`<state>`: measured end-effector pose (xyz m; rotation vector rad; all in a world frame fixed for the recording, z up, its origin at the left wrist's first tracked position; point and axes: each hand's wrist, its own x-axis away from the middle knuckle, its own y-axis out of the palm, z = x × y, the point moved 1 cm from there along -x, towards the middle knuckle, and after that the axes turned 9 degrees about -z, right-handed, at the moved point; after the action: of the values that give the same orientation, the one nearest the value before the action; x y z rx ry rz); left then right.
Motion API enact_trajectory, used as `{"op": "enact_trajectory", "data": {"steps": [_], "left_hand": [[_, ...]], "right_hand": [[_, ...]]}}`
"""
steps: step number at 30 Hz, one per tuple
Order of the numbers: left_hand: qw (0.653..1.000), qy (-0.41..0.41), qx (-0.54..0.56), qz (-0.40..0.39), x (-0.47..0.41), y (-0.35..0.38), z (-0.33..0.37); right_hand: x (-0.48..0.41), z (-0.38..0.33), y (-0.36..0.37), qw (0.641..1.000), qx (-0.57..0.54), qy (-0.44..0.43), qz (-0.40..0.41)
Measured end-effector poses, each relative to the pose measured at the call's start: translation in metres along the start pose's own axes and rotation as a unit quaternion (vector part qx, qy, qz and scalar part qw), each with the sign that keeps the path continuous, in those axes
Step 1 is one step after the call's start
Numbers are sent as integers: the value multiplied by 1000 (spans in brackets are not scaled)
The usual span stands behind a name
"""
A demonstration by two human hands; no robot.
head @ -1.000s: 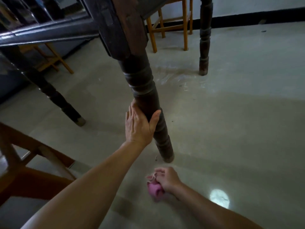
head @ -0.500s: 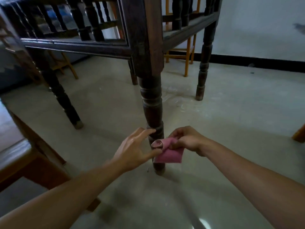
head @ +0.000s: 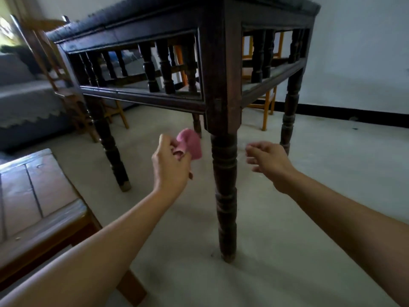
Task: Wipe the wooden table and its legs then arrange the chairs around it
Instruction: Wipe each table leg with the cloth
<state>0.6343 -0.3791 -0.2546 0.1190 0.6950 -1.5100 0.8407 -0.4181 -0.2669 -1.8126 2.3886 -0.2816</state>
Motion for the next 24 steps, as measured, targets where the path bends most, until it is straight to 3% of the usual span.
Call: {"op": "enact_trajectory", "data": {"steps": [3, 5, 7, 8, 9, 11, 13, 16, 20, 22, 24], "left_hand": [[991, 110, -67, -30, 14, 23, 13], [959, 194, -153, -136, 47, 35, -11], [905, 250, -225, -260, 78, 32, -37], [893, 268, -233, -276, 80, 26, -47], [906, 262, -214, -254, 73, 18, -51], [959, 200, -170, -110, 44, 7, -46], [978, 164, -129, -19, 17, 4, -22], [966, 222, -103, -80, 29, 24, -5], [888, 328, -208, -248, 73, 36, -47], [911, 297, -200, -202, 59, 24, -58], [959, 216, -166, -80, 30, 13, -46]], "right_hand": [[-2, -22, 11, 998, -47, -48, -2], [1, -25, 20, 995, -84, -47, -22], [6, -19, 24, 993, -97, -39, -47], [7, -17, 24, 993, -99, -37, -51], [6, -16, 24, 993, -101, -36, -52], [1, -16, 26, 992, -108, -31, -60], [-2, -15, 30, 991, -113, -7, -64], [-4, -8, 32, 985, -141, 4, -98], [-5, 0, 20, 974, -160, 16, -158], [-8, 2, 17, 973, -155, 19, -169], [-10, 3, 18, 975, -143, 16, -171]]}}
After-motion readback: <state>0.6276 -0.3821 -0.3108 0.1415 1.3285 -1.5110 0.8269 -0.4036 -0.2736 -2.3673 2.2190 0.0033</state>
